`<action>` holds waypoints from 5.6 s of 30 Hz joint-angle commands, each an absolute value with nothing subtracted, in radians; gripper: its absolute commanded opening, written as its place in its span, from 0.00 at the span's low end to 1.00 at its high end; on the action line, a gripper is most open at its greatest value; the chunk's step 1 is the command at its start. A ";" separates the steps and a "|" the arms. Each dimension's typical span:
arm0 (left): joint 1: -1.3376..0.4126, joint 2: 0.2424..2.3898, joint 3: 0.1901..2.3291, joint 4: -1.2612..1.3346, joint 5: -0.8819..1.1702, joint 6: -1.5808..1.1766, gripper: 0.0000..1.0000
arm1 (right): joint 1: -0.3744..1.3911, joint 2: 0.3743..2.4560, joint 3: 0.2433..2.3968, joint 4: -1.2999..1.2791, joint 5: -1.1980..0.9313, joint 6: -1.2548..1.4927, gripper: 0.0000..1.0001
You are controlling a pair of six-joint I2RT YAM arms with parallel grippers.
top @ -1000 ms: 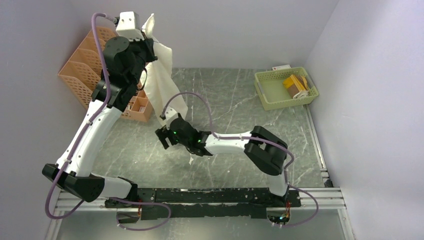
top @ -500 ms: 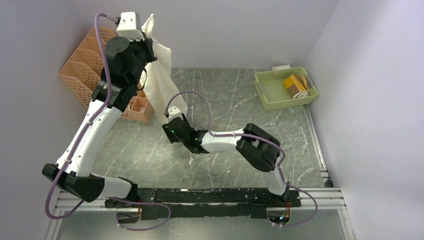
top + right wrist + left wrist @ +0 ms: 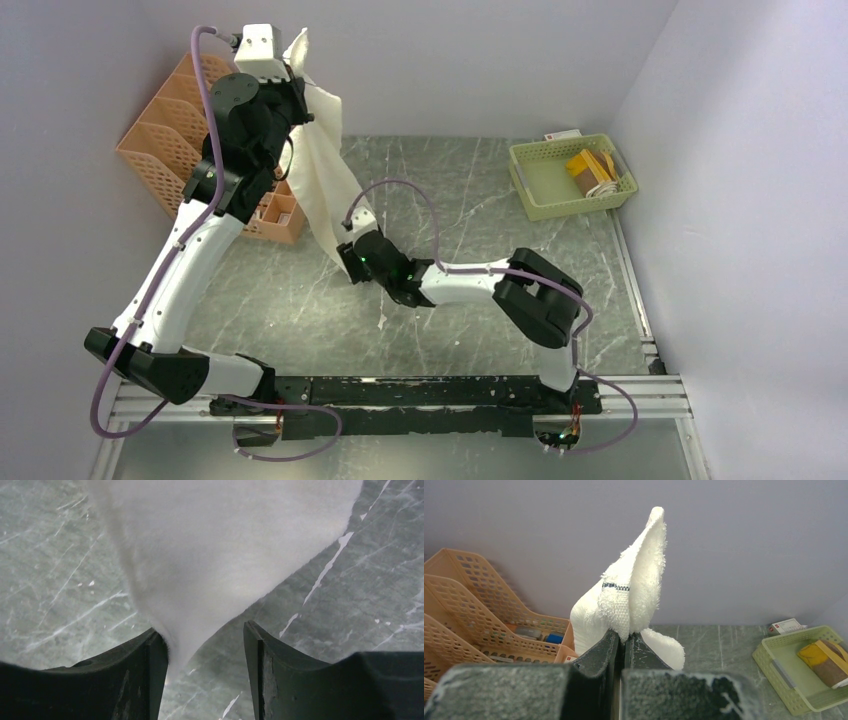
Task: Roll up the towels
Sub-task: Flatten out the towel at the center of the board.
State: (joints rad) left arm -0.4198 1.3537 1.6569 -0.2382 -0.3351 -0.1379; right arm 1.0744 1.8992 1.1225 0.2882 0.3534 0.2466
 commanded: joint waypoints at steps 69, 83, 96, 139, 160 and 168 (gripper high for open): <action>-0.341 0.820 0.855 -0.699 -0.234 -0.963 0.07 | 0.351 1.011 1.172 -0.555 0.318 0.272 0.00; -0.342 1.491 1.357 -0.546 -0.335 -0.667 1.00 | 0.214 1.354 1.282 -0.294 0.153 0.289 1.00; -0.585 1.234 0.797 -0.546 -0.249 -0.942 1.00 | 0.239 1.163 0.704 -0.063 -0.205 0.577 0.91; -0.379 1.497 0.510 -0.225 -0.159 -1.067 0.07 | -0.219 1.672 0.503 0.233 -0.443 0.837 0.00; -0.405 0.981 0.536 -0.749 -0.105 -1.117 0.08 | -0.364 1.077 0.371 -0.198 -0.250 0.766 0.00; -0.409 1.105 0.818 -0.700 -0.144 -0.952 0.29 | -0.076 1.042 0.494 -0.066 -0.209 0.662 0.47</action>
State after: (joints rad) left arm -0.3992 1.0756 0.7635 -0.7361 -0.1528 -1.0542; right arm -0.1997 1.0645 0.4671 -0.1604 -0.2176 0.7136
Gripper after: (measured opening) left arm 0.222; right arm 0.316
